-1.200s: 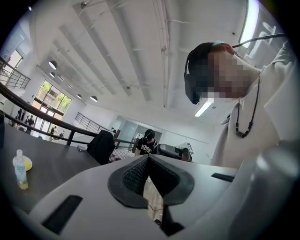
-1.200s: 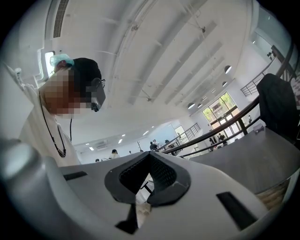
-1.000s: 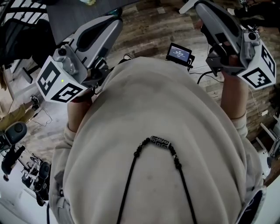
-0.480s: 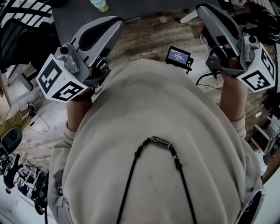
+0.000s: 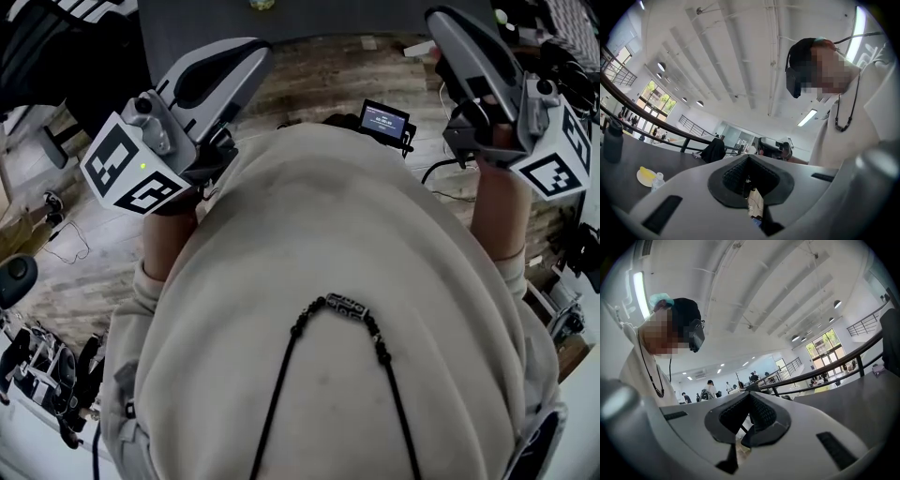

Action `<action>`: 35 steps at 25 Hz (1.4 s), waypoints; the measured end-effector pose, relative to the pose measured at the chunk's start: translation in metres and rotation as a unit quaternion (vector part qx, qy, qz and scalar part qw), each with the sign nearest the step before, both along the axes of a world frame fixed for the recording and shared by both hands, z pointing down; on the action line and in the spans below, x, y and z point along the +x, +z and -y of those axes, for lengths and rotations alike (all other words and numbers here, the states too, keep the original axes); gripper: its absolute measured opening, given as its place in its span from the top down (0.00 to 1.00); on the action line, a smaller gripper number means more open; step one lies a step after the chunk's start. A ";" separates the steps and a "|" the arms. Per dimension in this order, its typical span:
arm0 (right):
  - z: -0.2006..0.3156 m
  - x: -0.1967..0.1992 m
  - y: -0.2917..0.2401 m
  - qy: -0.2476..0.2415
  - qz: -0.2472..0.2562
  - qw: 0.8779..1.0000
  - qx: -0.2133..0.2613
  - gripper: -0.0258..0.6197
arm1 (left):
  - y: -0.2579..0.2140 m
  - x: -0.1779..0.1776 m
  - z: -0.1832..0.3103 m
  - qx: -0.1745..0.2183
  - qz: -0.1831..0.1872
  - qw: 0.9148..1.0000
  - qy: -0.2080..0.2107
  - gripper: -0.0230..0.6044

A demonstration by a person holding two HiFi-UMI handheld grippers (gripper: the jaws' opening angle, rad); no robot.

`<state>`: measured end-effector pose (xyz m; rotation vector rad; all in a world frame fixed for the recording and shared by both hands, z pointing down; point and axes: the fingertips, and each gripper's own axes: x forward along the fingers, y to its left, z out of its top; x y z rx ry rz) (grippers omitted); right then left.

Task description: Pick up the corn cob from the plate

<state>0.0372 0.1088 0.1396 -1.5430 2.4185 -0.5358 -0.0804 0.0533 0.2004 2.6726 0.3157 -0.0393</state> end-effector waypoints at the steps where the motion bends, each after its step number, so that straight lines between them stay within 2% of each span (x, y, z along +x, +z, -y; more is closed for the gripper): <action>1: 0.001 -0.004 -0.003 -0.006 0.000 1.000 0.000 0.94 | -0.003 -0.005 -0.001 0.001 0.000 1.000 -0.004 0.96; 4: 0.006 -0.011 -0.007 -0.022 0.001 1.000 0.001 0.94 | -0.006 -0.012 -0.004 0.003 0.002 1.000 -0.012 0.96; 14: 0.037 0.004 -0.001 -0.075 0.013 0.997 0.015 0.94 | -0.006 -0.007 0.011 0.006 0.006 0.997 -0.071 0.96; 20: 0.072 0.033 0.008 -0.106 0.026 0.994 0.016 0.94 | 0.000 0.017 0.034 0.005 0.018 0.995 -0.101 0.96; 25: 0.084 0.038 0.005 -0.120 0.032 0.992 0.023 0.93 | -0.005 0.028 0.038 0.012 0.021 0.994 -0.103 0.96; 30: 0.100 0.083 0.012 -0.121 0.045 0.991 0.021 0.94 | -0.008 0.072 0.054 0.012 0.025 0.994 -0.101 0.96; 35: 0.112 0.113 0.015 -0.117 0.055 0.991 0.018 0.94 | -0.006 0.096 0.067 0.006 0.039 0.994 -0.099 0.96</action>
